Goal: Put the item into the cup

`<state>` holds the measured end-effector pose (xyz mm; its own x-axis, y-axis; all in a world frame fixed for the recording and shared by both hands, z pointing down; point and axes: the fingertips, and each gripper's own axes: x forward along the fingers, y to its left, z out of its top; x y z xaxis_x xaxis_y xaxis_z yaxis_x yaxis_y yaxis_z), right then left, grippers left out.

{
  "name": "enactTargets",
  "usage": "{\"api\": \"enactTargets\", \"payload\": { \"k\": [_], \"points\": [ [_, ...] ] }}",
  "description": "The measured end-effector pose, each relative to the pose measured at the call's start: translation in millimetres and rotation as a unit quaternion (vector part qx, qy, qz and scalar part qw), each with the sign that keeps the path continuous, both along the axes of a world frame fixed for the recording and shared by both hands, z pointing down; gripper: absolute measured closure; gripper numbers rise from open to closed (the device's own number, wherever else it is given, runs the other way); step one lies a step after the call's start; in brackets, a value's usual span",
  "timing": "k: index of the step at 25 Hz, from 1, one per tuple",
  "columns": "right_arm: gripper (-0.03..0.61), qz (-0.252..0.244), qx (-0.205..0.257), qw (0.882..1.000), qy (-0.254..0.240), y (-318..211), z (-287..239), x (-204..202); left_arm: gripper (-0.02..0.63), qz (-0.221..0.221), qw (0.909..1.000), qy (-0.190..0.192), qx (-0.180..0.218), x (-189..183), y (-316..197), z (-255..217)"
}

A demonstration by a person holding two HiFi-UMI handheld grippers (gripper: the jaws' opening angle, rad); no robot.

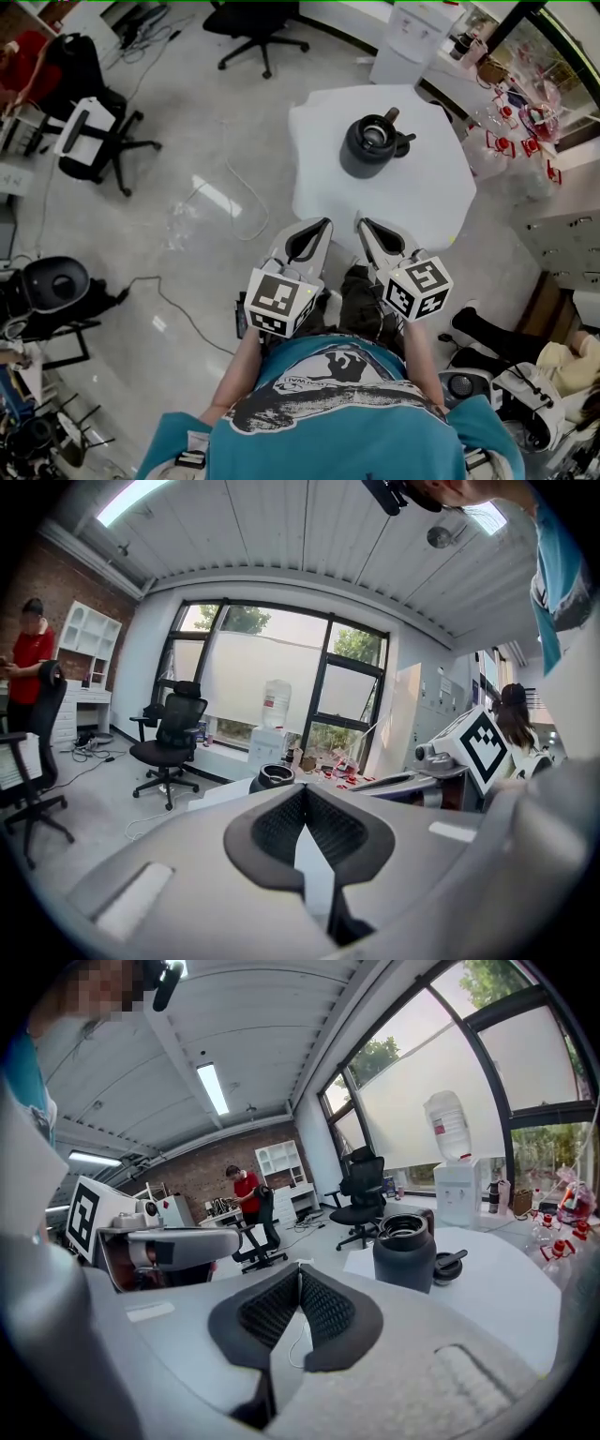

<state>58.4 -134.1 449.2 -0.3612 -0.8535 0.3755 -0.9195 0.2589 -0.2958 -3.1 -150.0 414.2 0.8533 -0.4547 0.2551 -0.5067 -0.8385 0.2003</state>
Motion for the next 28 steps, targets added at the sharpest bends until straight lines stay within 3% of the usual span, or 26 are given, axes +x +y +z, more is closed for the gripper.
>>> {"api": "enactTargets", "payload": {
  "k": [10,19,28],
  "points": [
    [0.575,-0.040,0.012,0.999,0.011,-25.8,-9.5,47.1,0.594,-0.055,0.9985,0.003,-0.002,30.7,-15.8,-0.5],
    [0.574,-0.085,0.034,0.996,0.024,-73.5,-26.1,89.5,0.594,-0.114,0.9932,-0.006,0.023,51.4,-42.6,-13.3],
    [0.575,-0.122,0.029,0.991,0.049,-125.2,-18.0,125.1,0.594,-0.144,0.9893,-0.015,0.016,66.6,-47.1,-5.0]
  ]
}}
